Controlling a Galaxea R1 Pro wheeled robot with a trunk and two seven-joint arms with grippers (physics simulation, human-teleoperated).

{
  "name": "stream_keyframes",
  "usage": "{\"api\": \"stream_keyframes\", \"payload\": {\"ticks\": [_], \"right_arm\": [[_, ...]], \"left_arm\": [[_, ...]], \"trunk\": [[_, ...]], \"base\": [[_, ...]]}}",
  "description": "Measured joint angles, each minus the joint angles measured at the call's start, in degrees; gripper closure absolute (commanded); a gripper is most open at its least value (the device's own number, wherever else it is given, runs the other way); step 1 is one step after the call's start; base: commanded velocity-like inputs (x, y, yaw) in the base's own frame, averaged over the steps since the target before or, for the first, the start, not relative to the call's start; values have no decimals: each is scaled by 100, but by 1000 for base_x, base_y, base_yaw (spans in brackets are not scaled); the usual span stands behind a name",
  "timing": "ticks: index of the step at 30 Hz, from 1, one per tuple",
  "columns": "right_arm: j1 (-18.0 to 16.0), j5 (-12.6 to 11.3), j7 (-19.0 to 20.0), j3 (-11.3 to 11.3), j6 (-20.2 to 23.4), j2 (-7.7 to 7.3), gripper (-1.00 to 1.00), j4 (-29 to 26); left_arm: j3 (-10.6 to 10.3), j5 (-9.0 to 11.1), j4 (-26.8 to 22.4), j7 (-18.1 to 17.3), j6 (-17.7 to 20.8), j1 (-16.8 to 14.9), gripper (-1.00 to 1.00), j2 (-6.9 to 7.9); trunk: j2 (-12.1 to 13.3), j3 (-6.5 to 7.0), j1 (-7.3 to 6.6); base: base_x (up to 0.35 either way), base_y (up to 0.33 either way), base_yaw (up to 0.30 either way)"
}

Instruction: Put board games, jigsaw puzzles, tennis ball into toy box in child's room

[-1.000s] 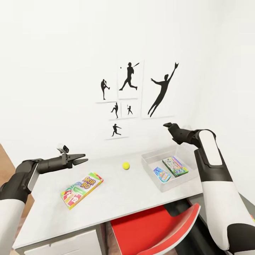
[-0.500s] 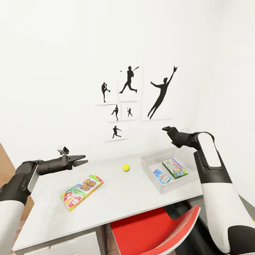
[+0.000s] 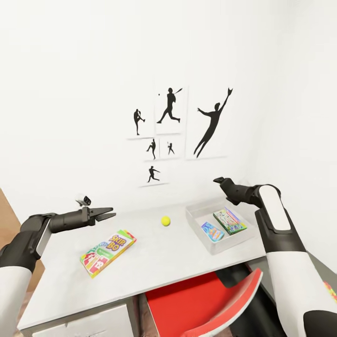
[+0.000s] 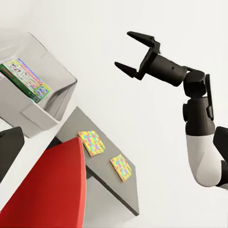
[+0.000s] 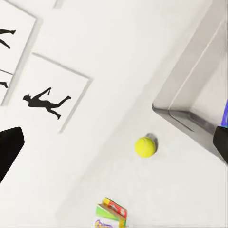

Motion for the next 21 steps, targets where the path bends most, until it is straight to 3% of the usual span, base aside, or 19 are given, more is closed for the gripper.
{"api": "stream_keyframes", "payload": {"ticks": [12, 21], "right_arm": [[21, 9, -23, 25, -8, 25, -100, 6], [21, 11, -20, 29, -10, 31, -100, 6]], "left_arm": [[7, -15, 0, -6, -75, 3, -100, -6], [8, -11, 2, 2, -80, 3, -100, -2]], "trunk": [[1, 0, 0], [1, 0, -1]], "base": [[-184, 63, -247], [-83, 53, -277]]}}
